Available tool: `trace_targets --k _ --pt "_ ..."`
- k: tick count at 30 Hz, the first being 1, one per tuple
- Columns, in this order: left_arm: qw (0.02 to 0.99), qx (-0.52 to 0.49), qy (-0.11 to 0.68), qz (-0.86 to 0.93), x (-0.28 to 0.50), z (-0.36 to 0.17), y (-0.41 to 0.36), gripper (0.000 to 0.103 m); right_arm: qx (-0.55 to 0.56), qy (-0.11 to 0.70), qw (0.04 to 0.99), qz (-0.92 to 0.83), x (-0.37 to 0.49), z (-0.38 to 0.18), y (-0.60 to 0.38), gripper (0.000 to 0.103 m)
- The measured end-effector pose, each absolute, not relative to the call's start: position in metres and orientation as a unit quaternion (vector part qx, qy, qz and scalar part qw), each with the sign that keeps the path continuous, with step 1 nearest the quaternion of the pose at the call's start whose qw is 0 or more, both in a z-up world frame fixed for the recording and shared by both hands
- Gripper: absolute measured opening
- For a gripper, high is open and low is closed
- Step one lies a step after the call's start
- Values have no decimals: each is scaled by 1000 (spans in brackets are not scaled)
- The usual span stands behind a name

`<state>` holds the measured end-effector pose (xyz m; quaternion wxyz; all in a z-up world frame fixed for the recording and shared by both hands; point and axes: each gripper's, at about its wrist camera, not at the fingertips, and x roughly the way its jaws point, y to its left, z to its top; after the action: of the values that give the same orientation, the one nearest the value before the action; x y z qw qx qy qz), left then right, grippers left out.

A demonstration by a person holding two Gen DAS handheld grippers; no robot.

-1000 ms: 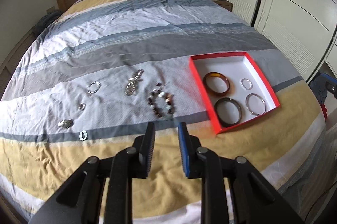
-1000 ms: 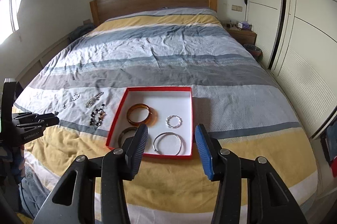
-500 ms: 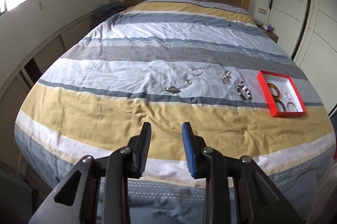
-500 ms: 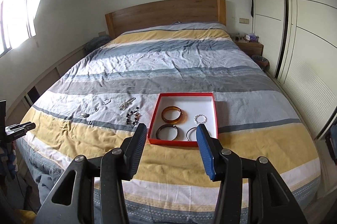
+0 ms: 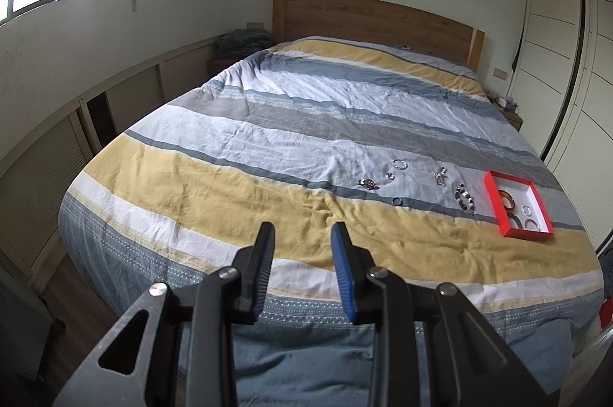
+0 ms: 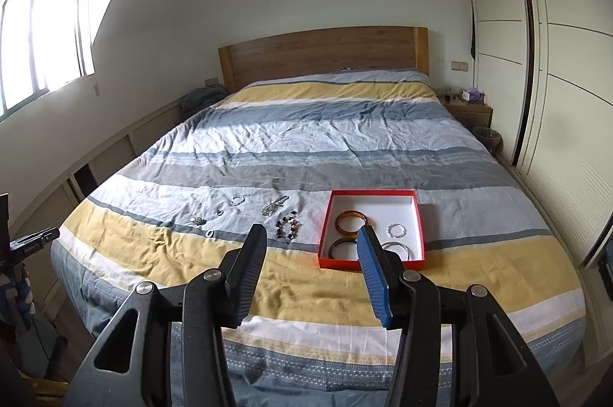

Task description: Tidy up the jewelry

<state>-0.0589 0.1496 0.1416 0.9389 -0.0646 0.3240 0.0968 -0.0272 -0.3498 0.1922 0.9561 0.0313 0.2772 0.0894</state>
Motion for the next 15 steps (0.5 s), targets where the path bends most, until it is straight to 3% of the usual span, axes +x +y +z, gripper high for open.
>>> trace_targets --k 15 --pt "926 -104 339 129 -81 116 183 29 32 291 949 116 -16 180 -320 49"
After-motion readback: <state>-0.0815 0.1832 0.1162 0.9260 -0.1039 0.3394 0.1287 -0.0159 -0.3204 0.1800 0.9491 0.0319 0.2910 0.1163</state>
